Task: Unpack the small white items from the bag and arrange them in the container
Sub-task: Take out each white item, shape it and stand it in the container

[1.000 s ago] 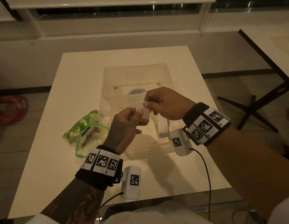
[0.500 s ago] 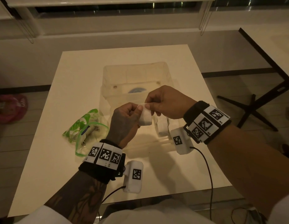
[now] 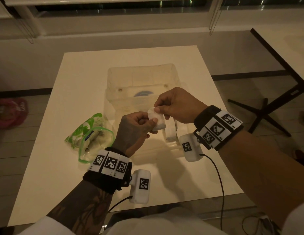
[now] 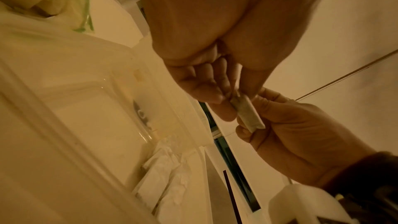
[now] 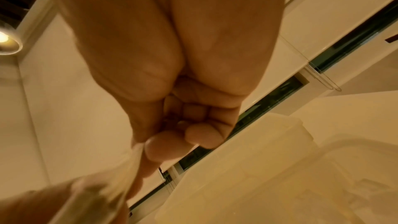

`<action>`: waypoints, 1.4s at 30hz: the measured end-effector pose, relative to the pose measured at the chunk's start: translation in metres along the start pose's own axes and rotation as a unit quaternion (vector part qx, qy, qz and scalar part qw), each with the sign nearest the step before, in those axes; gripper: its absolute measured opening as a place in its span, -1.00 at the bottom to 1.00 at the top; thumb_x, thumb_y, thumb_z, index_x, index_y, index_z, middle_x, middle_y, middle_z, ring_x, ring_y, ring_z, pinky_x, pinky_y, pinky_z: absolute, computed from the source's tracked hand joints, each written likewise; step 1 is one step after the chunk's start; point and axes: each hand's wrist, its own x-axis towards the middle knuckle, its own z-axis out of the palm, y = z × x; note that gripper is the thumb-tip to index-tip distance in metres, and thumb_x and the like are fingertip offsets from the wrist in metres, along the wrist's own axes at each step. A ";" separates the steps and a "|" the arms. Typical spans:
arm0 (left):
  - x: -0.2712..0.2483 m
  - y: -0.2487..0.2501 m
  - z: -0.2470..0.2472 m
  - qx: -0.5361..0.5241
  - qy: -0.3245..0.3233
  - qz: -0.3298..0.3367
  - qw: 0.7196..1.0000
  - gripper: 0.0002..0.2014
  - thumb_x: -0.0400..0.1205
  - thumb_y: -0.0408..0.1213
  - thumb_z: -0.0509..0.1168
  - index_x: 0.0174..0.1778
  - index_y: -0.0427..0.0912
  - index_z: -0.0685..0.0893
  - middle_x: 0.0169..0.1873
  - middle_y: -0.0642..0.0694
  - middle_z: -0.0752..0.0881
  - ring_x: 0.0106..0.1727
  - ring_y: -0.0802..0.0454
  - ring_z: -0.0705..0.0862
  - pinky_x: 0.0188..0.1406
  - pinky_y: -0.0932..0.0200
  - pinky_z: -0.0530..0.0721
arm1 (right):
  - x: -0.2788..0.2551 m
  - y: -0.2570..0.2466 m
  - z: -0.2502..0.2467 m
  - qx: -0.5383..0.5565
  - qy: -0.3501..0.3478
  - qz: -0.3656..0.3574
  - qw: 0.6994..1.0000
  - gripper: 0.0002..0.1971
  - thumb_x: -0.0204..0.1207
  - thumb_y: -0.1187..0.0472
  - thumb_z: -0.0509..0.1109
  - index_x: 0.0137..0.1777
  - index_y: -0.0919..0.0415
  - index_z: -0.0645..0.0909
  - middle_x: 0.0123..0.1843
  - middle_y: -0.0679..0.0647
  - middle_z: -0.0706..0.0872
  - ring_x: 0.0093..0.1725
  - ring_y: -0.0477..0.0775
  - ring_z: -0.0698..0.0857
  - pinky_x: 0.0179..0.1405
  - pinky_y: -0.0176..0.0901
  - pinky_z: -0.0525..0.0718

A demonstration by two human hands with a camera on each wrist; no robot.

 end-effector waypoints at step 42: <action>-0.014 -0.041 -0.036 0.133 0.037 -0.159 0.978 -0.84 0.66 -0.20 0.32 -0.16 -0.17 0.73 -0.29 -0.05 0.81 -0.39 0.04 0.73 -0.42 0.24 0.58 | 0.014 0.072 0.032 -0.277 -0.120 0.186 0.935 -0.78 0.57 0.24 0.35 0.08 0.36 0.71 0.06 0.19 0.75 0.08 0.17 0.71 0.02 -0.13 0.65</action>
